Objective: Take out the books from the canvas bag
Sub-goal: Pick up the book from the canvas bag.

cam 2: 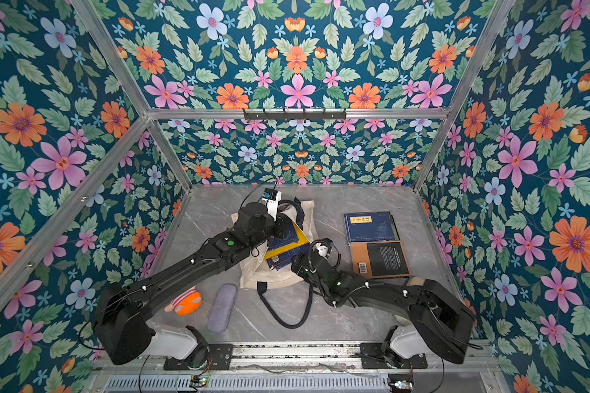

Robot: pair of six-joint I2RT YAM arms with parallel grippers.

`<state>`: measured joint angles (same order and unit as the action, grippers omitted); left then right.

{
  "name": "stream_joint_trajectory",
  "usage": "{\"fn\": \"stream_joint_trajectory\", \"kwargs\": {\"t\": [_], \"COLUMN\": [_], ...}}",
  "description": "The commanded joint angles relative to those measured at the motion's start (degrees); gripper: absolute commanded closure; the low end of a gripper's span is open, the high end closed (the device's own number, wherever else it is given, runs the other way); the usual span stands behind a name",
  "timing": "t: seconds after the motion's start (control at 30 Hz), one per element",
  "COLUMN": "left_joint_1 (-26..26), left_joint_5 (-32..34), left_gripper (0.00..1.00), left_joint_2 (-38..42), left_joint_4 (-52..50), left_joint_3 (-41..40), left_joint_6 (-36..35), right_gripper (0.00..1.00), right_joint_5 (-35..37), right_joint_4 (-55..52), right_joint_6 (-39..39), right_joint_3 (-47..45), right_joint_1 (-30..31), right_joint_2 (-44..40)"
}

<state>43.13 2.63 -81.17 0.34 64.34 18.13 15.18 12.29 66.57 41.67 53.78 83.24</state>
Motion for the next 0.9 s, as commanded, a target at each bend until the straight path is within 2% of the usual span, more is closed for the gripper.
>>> {"fn": "stream_joint_trajectory", "kwargs": {"t": [0.0,0.2,0.47,0.57,0.87], "left_joint_1": [-0.06,-0.05,-0.05,-0.04,-0.05], "left_joint_5": [-2.48,-4.04,-5.55,-5.47,-2.46], "left_gripper": [1.0,1.0,1.0,1.0,1.0], "left_joint_2": [1.0,1.77,1.88,1.97,1.98], "left_joint_4": [7.28,9.14,10.71,10.74,9.42], "left_joint_3": [-0.12,-1.34,-2.11,-2.26,-1.55], "left_joint_6": [0.62,1.47,2.61,2.71,3.32], "right_gripper": [0.26,0.33,0.35,0.4,0.4], "right_joint_5": [1.08,2.75,9.52,11.1,14.05], "right_joint_4": [5.87,7.94,7.42,8.89,12.09], "right_joint_6": [1.55,3.56,5.42,1.84,-0.78], "right_joint_3": [3.51,9.67,14.23,14.66,8.25], "right_joint_1": [0.84,1.24,1.31,1.73,6.82], "right_joint_2": [4.49,14.66,20.38,19.99,13.56]}}
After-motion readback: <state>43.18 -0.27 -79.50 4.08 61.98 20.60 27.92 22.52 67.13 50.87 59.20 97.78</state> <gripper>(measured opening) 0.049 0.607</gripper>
